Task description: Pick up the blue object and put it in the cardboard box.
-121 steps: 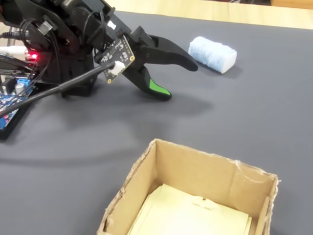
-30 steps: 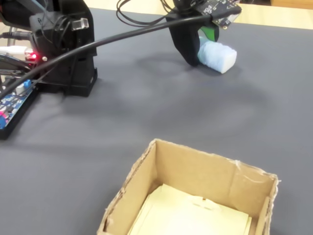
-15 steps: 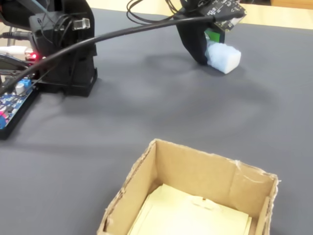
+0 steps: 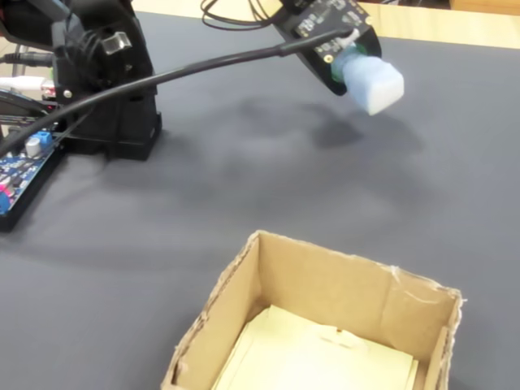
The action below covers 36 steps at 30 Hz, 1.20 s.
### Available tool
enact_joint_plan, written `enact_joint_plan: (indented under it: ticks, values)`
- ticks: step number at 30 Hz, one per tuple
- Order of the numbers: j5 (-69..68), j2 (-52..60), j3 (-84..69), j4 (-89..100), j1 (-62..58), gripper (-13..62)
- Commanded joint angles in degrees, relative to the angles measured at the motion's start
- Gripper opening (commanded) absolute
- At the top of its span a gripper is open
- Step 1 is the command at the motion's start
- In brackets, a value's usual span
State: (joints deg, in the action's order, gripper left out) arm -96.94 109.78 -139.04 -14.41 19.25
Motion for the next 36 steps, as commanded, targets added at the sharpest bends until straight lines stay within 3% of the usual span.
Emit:
enact_joint_plan:
  ticks: [1, 9, 20, 28, 36]
  values:
    - [0.5, 3.3, 1.5, 5.1, -1.2, 11.4]
    - [4.5, 16.5, -6.6, 6.9, -9.8, 11.4]
    - [16.1, 25.3, -10.4, 8.8, -26.1, 11.4]
    - [26.6, 25.6, -6.1, 5.7, -40.6, 11.4]
    - [28.3, 13.4, 12.0, 0.6, -53.3, 11.4]
